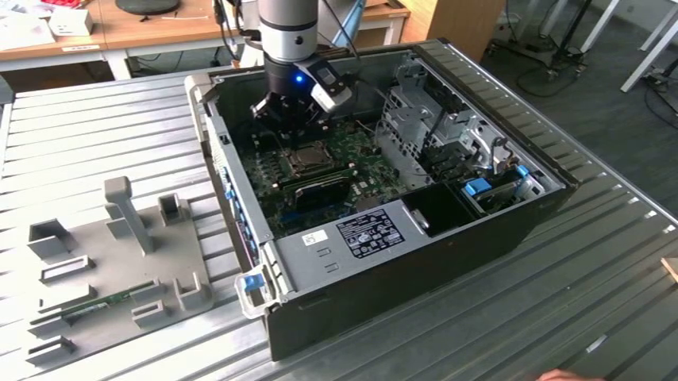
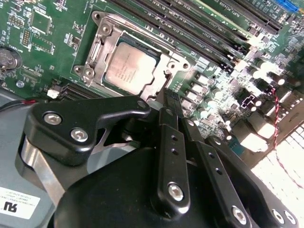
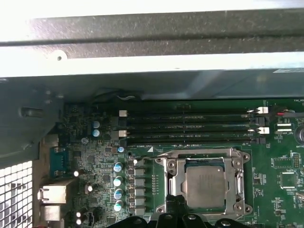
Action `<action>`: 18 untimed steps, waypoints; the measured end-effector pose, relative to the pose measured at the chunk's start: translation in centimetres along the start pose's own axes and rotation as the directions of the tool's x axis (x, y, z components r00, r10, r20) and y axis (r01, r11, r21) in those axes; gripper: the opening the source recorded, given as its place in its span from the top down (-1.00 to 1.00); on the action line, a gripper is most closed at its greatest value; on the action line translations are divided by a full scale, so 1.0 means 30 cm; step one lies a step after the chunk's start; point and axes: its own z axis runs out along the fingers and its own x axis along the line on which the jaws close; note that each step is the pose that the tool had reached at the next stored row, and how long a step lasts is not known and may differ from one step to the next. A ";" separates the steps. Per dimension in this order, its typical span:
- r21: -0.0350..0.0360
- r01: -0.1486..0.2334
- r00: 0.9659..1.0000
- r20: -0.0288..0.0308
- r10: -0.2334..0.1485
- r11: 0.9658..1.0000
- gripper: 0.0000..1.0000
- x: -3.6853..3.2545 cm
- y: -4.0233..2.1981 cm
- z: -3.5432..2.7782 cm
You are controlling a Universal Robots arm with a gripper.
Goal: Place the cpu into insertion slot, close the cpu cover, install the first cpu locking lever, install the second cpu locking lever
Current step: 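Install the first cpu locking lever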
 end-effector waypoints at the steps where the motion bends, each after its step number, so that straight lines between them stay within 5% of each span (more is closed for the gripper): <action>1: 0.000 0.000 1.000 0.000 0.000 1.000 0.80 0.000 0.000 -0.005; 6: 0.000 0.000 1.000 0.003 0.000 1.000 0.80 0.003 0.000 -0.018; 10: 0.000 0.000 1.000 0.010 0.000 1.000 0.80 0.036 -0.001 -0.020; 18: -0.001 0.000 1.000 0.013 0.000 1.000 0.80 0.080 -0.002 -0.021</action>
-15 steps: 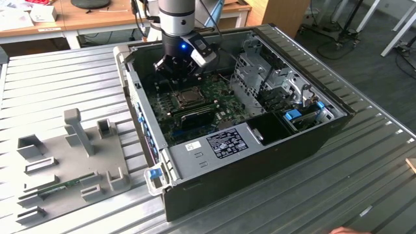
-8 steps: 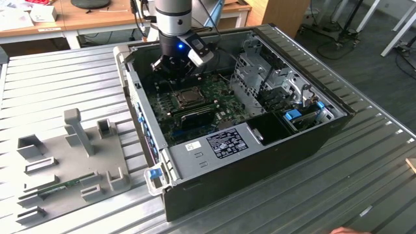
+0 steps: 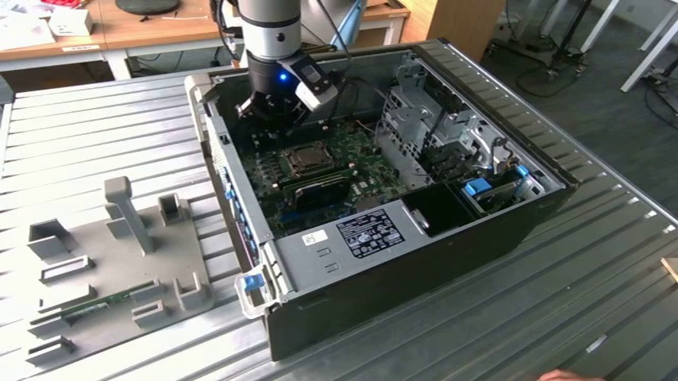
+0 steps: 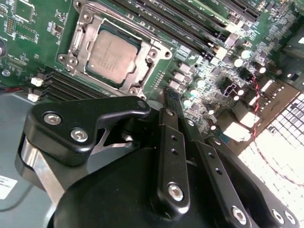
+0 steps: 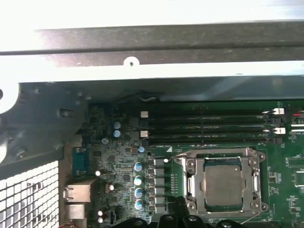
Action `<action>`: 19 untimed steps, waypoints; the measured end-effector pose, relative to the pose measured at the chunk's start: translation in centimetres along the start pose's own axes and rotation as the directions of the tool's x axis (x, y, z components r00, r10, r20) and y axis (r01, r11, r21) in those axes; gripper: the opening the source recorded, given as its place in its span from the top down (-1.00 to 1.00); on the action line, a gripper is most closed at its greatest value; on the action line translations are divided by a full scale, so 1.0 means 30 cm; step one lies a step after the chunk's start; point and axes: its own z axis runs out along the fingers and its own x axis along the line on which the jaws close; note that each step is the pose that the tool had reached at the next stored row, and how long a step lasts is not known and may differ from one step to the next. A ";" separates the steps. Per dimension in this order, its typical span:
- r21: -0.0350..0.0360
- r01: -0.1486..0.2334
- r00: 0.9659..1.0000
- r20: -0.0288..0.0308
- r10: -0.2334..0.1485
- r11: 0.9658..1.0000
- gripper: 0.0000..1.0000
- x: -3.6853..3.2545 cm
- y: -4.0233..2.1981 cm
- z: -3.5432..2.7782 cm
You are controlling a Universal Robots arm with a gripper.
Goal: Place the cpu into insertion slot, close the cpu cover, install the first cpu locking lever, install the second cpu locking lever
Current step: 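Install the first cpu locking lever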
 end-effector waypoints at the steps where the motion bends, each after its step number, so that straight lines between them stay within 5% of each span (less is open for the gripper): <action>1: 0.000 0.000 1.000 0.000 0.000 1.000 0.80 0.001 0.000 0.000; 19: 0.000 0.000 1.000 0.000 0.000 1.000 0.80 0.004 0.000 -0.011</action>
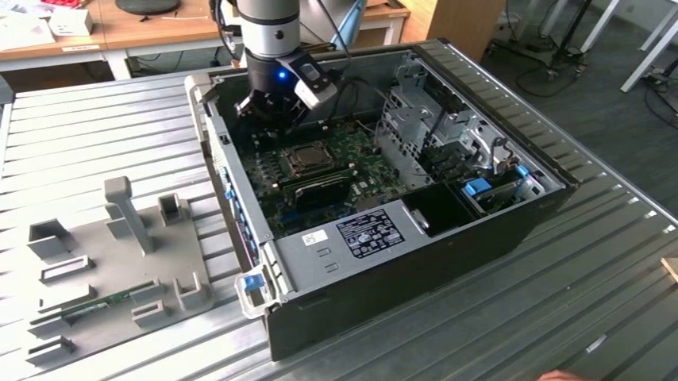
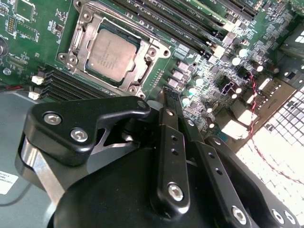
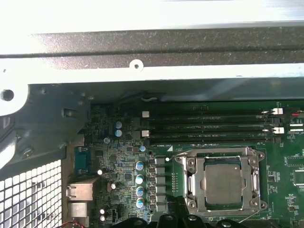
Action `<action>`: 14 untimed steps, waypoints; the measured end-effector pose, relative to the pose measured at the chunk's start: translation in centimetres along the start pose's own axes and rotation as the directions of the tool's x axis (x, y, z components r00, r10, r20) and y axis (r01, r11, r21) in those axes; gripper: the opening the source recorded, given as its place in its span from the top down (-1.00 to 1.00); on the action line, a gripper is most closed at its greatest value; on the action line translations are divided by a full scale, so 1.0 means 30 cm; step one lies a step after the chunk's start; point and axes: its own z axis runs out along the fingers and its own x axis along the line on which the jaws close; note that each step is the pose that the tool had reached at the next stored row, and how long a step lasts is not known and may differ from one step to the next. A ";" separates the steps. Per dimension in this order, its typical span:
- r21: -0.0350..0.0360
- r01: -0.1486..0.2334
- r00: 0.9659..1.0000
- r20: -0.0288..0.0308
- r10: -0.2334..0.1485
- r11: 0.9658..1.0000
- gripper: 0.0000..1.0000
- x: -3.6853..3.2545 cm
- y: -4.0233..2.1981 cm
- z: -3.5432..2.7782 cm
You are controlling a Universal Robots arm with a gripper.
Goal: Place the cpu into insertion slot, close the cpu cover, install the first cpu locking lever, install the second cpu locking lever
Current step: 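Install the first cpu locking lever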
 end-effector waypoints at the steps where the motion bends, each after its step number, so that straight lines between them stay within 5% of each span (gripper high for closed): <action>1: 0.000 0.000 1.000 0.000 0.000 1.000 0.80 0.003 0.000 0.000; 7: -0.001 0.000 1.000 0.000 0.000 1.000 0.80 0.016 -0.001 0.000; 9: -0.011 0.000 1.000 0.000 0.000 1.000 0.80 0.020 -0.001 0.000; 12: -0.012 -0.001 1.000 0.000 0.001 1.000 0.80 0.023 -0.001 0.000; 13: -0.017 -0.001 1.000 0.000 0.001 1.000 0.80 0.025 -0.001 0.000; 14: -0.031 -0.001 1.000 0.000 0.001 1.000 0.80 0.028 -0.001 -0.001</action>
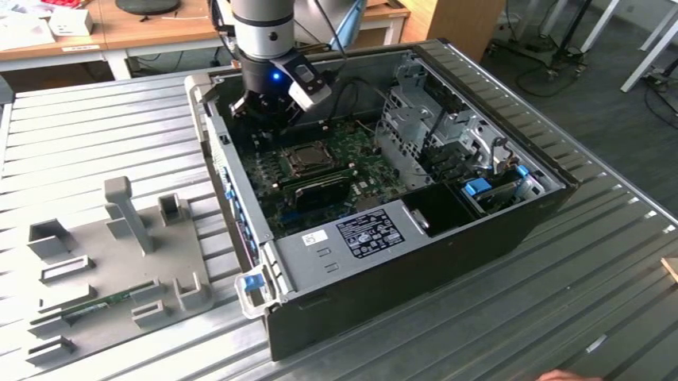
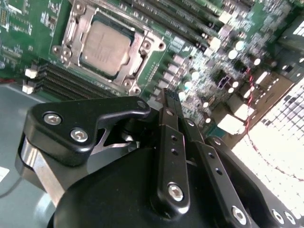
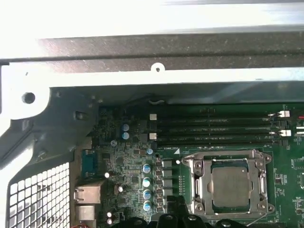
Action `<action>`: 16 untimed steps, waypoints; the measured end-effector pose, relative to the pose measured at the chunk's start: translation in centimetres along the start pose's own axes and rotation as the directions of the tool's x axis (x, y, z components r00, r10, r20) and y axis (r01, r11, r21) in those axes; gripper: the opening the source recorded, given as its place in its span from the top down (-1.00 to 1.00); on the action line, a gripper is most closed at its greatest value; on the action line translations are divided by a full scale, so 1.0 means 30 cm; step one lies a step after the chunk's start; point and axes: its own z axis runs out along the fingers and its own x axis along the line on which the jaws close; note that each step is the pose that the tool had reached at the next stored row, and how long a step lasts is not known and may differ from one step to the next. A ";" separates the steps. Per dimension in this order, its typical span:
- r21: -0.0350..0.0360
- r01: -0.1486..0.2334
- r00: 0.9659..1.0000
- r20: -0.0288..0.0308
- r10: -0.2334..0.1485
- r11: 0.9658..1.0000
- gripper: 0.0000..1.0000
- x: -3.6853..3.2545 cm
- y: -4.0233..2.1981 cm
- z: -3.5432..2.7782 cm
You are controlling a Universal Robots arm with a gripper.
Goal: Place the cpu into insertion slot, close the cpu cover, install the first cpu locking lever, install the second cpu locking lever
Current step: 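Install the first cpu locking lever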
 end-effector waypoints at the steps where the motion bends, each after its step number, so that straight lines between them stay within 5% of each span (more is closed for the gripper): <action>1: -0.015 -0.001 1.000 0.001 0.001 1.000 0.80 0.004 0.000 0.000; 3: -0.034 -0.002 1.000 0.002 0.002 0.999 0.80 0.010 0.000 0.000; 4: -0.036 -0.002 1.000 0.002 0.002 0.999 0.80 0.012 0.000 -0.001; 16: -0.036 -0.002 1.000 0.002 0.002 0.999 0.80 0.028 0.002 0.000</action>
